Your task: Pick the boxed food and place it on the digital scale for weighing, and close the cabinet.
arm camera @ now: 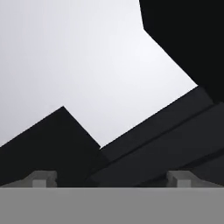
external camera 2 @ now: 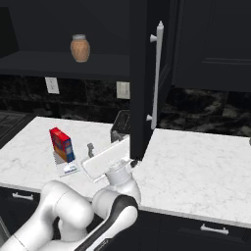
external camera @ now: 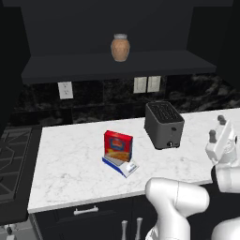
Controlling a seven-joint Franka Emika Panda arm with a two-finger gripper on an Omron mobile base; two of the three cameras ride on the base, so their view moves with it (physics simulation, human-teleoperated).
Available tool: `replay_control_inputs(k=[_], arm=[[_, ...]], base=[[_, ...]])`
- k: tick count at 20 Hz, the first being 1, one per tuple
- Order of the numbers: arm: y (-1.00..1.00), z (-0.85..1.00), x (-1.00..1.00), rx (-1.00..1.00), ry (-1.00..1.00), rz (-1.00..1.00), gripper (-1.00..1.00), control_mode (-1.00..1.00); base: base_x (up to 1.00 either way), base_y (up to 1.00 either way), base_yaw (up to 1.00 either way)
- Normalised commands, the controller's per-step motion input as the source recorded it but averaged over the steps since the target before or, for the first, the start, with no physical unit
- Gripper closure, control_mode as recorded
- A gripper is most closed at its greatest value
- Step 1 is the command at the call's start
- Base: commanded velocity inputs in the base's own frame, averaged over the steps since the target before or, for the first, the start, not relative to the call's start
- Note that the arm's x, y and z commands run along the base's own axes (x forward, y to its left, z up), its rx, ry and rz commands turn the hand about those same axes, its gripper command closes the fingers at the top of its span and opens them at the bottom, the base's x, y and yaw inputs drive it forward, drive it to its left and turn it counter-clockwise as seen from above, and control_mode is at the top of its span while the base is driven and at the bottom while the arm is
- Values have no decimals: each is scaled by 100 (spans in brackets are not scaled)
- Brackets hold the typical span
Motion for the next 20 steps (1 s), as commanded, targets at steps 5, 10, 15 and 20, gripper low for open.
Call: replay_control_inputs(k=[5,10,15,20], arm=[[-82,16,-28,29,6,0,-100,-100],[-90,9,-15,30,8,0,-100,-100],[-86,0,-1,29,10,7,-100,-100],[-69,-24,7,16,7,6,-100,-100]], base=[[0,0,0],[0,0,0],[0,0,0],[0,0,0]])
